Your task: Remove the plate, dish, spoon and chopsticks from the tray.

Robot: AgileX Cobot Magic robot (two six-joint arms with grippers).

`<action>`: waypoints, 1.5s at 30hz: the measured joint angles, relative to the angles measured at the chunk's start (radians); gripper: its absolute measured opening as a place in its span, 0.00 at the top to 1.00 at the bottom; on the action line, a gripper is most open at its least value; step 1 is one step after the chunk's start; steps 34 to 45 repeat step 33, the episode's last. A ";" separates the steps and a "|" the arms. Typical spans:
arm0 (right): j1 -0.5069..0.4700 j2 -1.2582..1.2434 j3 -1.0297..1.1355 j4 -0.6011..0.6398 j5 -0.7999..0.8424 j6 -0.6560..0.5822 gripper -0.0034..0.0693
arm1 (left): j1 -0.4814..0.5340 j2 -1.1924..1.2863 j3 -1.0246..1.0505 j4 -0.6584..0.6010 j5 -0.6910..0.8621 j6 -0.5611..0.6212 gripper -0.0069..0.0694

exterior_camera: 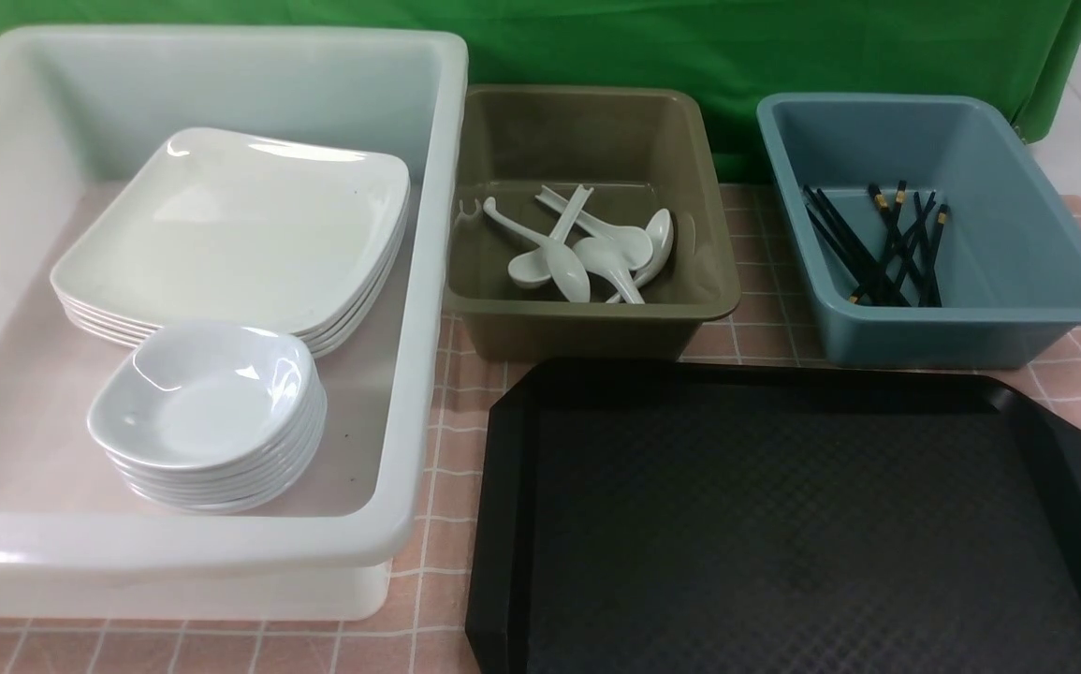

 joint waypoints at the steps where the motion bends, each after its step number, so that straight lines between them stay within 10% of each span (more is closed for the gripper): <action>1: 0.000 0.000 0.000 0.000 0.000 0.000 0.62 | 0.000 0.000 0.000 0.000 0.000 0.000 0.90; 45: 0.000 0.000 0.000 0.000 0.000 0.000 0.62 | 0.000 0.000 0.000 0.000 0.000 0.012 0.90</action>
